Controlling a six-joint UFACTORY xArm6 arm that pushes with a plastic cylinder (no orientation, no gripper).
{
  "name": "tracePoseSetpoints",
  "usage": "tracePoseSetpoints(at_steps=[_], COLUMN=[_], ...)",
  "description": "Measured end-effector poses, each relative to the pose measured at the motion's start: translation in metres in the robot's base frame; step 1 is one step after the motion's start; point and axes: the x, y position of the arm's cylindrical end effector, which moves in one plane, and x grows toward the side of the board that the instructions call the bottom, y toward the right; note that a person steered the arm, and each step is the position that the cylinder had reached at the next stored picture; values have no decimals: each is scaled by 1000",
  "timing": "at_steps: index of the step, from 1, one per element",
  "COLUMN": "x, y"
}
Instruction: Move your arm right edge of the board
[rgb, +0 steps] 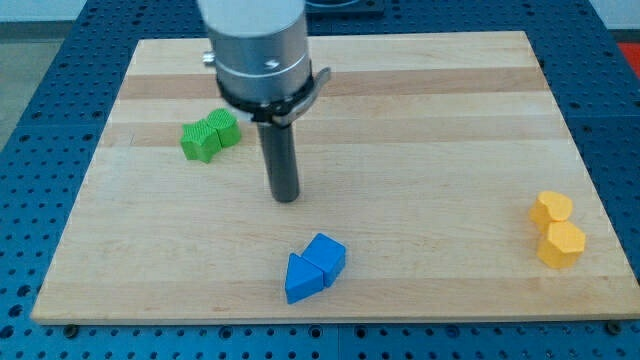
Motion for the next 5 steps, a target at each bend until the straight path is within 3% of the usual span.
tracePoseSetpoints(at_steps=[2, 5], x=[-59, -108], y=[54, 133])
